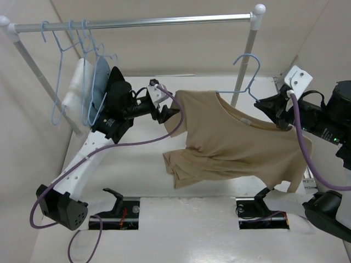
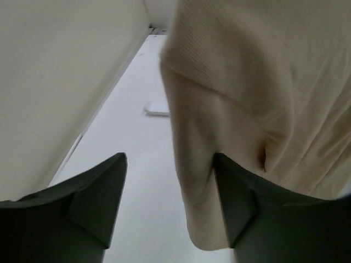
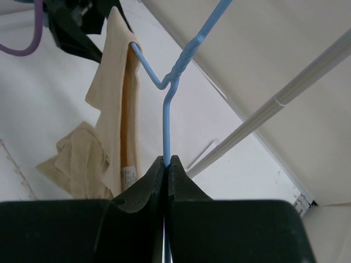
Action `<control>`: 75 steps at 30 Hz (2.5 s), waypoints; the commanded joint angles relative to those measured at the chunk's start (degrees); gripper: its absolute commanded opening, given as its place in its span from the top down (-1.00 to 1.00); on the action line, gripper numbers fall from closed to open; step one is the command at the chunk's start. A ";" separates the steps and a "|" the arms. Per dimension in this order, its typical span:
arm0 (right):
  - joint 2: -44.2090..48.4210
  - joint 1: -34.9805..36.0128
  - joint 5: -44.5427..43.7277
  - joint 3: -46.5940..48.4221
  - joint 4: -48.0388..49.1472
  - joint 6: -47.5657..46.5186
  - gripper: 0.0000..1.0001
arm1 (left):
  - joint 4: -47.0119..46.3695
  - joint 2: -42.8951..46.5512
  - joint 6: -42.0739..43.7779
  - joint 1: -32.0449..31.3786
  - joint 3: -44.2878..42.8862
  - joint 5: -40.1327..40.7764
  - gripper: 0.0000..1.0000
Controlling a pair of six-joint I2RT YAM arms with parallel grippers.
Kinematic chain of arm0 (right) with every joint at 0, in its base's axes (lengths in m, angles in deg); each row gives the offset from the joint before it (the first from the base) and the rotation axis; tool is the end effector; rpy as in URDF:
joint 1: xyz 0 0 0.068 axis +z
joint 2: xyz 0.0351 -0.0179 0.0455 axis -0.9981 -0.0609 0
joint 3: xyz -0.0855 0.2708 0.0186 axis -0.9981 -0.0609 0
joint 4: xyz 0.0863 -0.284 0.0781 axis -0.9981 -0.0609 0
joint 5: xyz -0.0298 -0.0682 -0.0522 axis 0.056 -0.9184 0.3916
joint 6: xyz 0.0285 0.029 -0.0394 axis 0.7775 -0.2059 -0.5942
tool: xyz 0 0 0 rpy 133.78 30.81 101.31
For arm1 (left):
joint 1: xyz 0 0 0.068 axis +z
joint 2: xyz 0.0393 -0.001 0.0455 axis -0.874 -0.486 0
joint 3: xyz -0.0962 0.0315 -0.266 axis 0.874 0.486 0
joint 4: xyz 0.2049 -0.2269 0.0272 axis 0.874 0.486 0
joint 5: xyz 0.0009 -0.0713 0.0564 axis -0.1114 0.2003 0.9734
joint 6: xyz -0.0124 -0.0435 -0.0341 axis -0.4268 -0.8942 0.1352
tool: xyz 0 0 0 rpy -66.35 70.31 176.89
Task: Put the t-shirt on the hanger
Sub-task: Hang the hanger with tshirt onto the clothesline
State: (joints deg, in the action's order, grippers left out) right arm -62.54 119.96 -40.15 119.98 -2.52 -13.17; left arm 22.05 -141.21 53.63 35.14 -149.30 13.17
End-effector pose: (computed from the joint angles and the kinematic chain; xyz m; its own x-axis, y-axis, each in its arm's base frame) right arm 0.0878 0.0659 0.6284 0.1127 -0.3984 -0.9103 -0.6927 0.6253 -0.3595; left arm 0.2646 -0.1565 0.4349 0.3732 0.1718 -0.9117 0.8375 0.3604 0.4107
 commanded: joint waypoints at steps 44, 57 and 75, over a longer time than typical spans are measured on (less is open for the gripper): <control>-14.43 0.39 -30.46 12.77 28.90 7.25 1.00 | 2.75 4.68 -2.65 5.74 8.96 8.96 -1.00; -19.98 0.39 -33.71 5.84 33.04 6.02 1.00 | 2.75 6.27 -3.70 5.74 11.25 8.96 -1.00; -11.20 3.37 -28.09 -5.77 31.37 8.92 -0.19 | 1.17 7.33 -4.76 5.21 13.45 8.96 -1.00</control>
State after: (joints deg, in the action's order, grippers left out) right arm -76.31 122.67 -70.68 113.62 24.89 -4.91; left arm 25.48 -135.64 49.89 40.67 -136.45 22.51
